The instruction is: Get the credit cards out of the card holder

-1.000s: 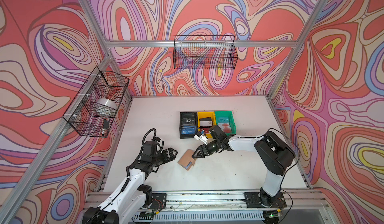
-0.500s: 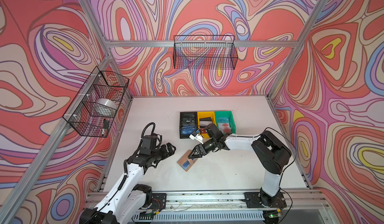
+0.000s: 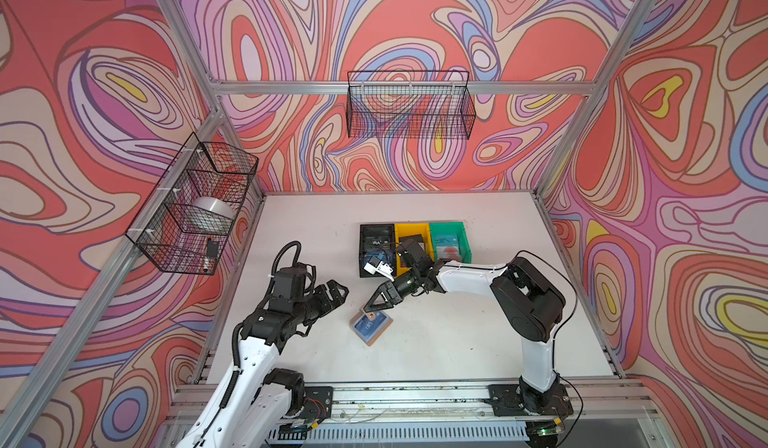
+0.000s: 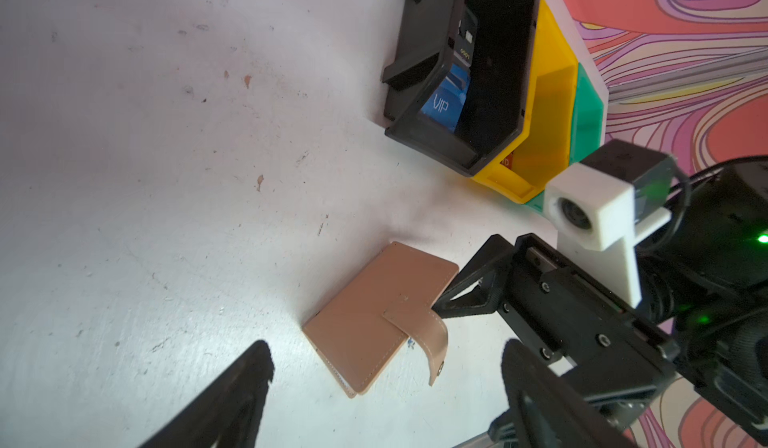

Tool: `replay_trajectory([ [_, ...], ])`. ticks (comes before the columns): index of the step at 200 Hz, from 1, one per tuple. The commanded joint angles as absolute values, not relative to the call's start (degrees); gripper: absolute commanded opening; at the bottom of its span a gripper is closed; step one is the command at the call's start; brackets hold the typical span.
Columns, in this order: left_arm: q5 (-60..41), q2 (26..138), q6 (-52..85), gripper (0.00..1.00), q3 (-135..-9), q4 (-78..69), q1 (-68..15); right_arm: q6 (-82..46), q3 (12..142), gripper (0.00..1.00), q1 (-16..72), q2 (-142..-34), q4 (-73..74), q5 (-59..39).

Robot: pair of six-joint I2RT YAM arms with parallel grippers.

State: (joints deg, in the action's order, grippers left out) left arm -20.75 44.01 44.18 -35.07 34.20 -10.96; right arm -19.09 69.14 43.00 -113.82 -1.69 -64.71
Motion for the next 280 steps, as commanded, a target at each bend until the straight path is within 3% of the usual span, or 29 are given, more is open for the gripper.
replay_trajectory([
  [1,-20.56,43.47,44.56,0.9,-35.83,37.49,-11.15,-20.78,71.79,0.74,44.54,-115.95,0.49,-66.77],
  [109,-20.01,41.42,44.19,0.89,-34.22,39.35,-11.07,-31.41,79.14,0.67,46.58,-125.71,8.95,-59.78],
  [171,-21.76,45.92,44.82,0.71,-31.15,34.13,-10.64,-26.68,80.51,0.57,46.58,-126.79,0.49,-54.54],
  [227,-23.16,50.22,46.09,0.69,-26.62,26.68,-10.2,-19.88,81.65,0.57,46.58,-126.15,-9.56,-48.92],
  [280,-26.73,59.23,46.01,0.57,-26.61,17.55,-9.92,-18.82,81.61,0.53,46.58,-126.43,-11.4,-47.06],
])
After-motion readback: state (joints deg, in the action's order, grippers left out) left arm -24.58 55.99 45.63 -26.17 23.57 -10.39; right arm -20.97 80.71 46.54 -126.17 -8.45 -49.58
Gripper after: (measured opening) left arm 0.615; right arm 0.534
